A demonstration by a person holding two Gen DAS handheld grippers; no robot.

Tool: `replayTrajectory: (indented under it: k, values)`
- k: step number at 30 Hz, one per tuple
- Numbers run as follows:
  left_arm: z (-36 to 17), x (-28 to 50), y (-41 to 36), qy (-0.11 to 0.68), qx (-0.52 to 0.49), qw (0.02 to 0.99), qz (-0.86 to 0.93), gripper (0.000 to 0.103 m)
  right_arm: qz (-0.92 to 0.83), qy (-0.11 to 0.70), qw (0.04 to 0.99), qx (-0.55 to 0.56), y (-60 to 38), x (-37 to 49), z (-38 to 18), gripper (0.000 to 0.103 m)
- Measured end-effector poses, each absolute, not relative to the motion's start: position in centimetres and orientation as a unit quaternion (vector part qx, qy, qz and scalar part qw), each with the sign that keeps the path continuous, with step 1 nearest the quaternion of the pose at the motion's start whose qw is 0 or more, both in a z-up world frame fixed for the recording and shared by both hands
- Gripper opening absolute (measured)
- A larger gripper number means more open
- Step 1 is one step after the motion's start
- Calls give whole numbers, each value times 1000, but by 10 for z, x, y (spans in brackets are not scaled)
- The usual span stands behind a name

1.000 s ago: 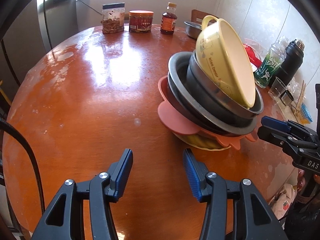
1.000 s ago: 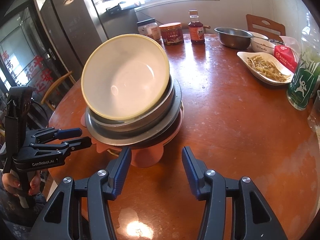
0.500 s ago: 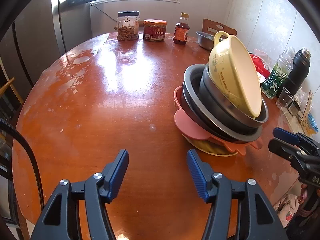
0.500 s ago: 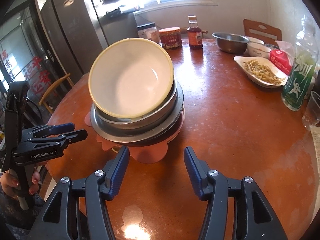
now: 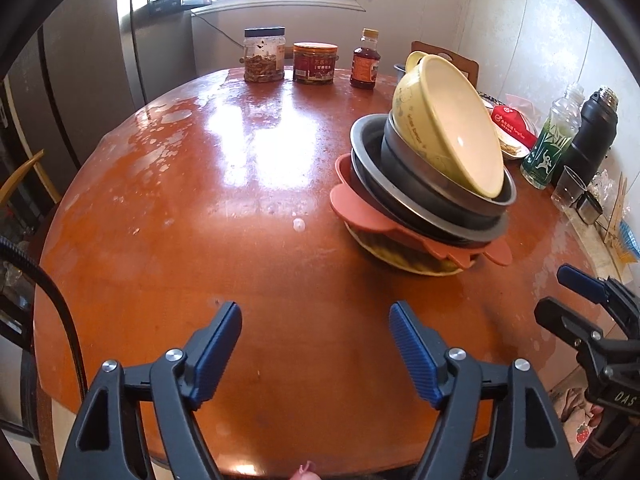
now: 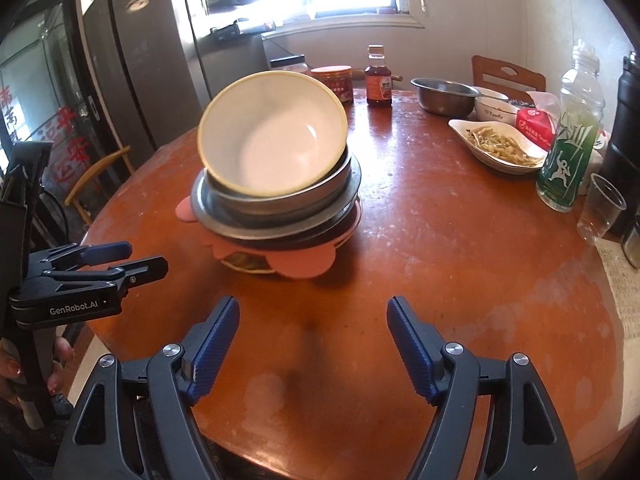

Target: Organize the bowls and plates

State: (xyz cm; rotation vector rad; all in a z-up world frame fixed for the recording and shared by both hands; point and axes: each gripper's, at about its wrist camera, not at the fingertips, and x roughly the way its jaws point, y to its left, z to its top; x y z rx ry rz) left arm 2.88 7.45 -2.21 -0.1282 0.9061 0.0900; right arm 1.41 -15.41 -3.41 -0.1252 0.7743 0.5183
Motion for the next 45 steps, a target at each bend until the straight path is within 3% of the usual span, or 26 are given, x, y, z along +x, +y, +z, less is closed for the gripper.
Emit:
replayTrajectory:
  k: [12, 45]
  values:
    - [-32, 3, 51, 439, -50, 896, 53, 79, 198, 337, 917, -72, -165, -20, -45, 81]
    - [-43, -23, 41, 431, -45, 899, 64, 79, 205, 331, 921, -31, -177, -46, -59, 81]
